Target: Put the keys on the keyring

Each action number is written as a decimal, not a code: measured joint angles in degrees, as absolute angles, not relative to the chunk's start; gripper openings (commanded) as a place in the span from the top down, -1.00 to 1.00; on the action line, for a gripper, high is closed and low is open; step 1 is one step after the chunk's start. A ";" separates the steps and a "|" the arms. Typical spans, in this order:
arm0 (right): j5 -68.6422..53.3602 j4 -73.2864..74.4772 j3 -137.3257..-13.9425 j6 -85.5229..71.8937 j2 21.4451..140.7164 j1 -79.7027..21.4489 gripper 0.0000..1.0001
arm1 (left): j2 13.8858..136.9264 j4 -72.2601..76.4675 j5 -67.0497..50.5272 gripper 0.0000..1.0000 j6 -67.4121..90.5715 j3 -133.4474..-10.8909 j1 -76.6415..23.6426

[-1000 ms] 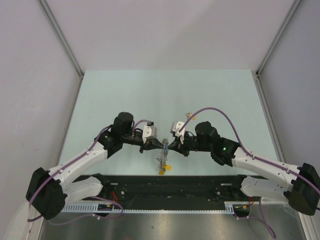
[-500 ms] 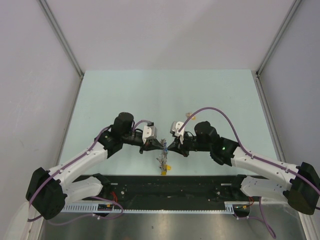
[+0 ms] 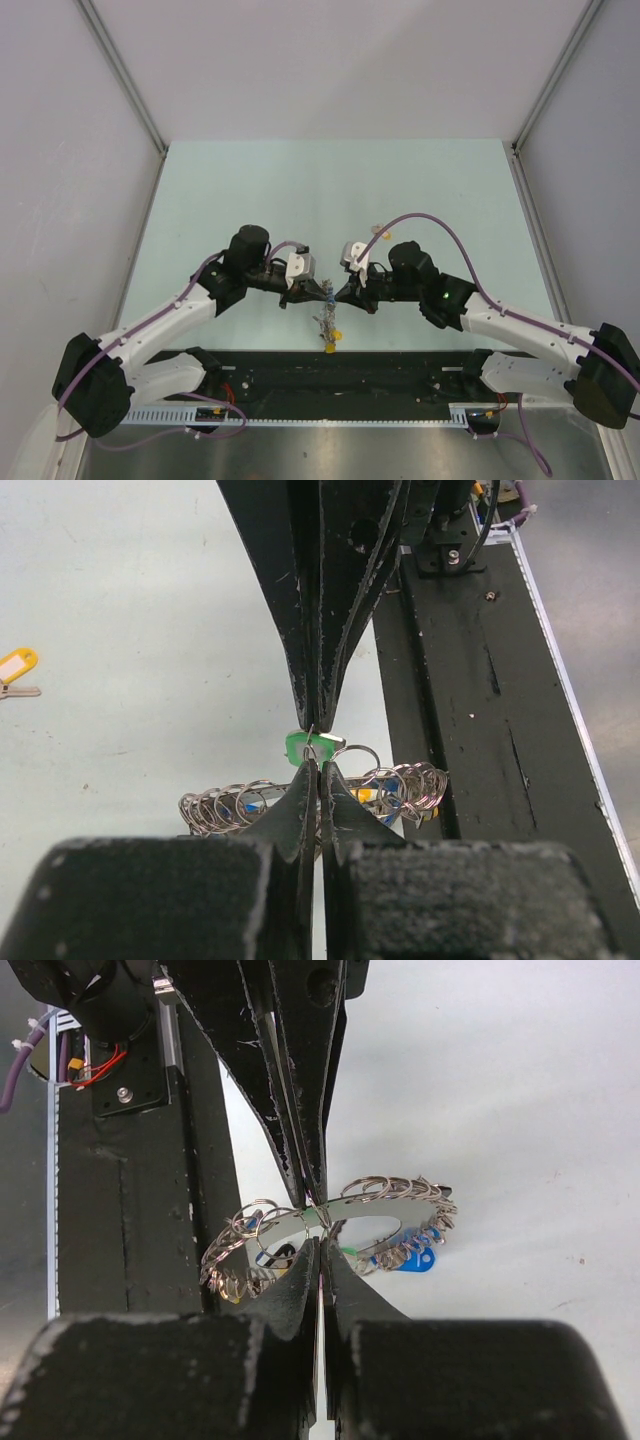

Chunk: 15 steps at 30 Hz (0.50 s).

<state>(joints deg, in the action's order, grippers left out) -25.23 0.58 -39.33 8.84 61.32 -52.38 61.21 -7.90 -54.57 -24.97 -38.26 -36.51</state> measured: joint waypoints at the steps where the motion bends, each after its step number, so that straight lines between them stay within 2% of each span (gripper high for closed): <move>1: -25.36 0.56 -39.33 8.84 61.43 -52.38 1.00 | 61.25 -7.92 -54.59 0.99 -24.95 -38.26 -36.51; 15: -28.53 -0.80 -39.24 9.08 62.30 -52.21 1.00 | 62.48 -8.32 -55.68 0.99 -24.93 -38.83 -36.73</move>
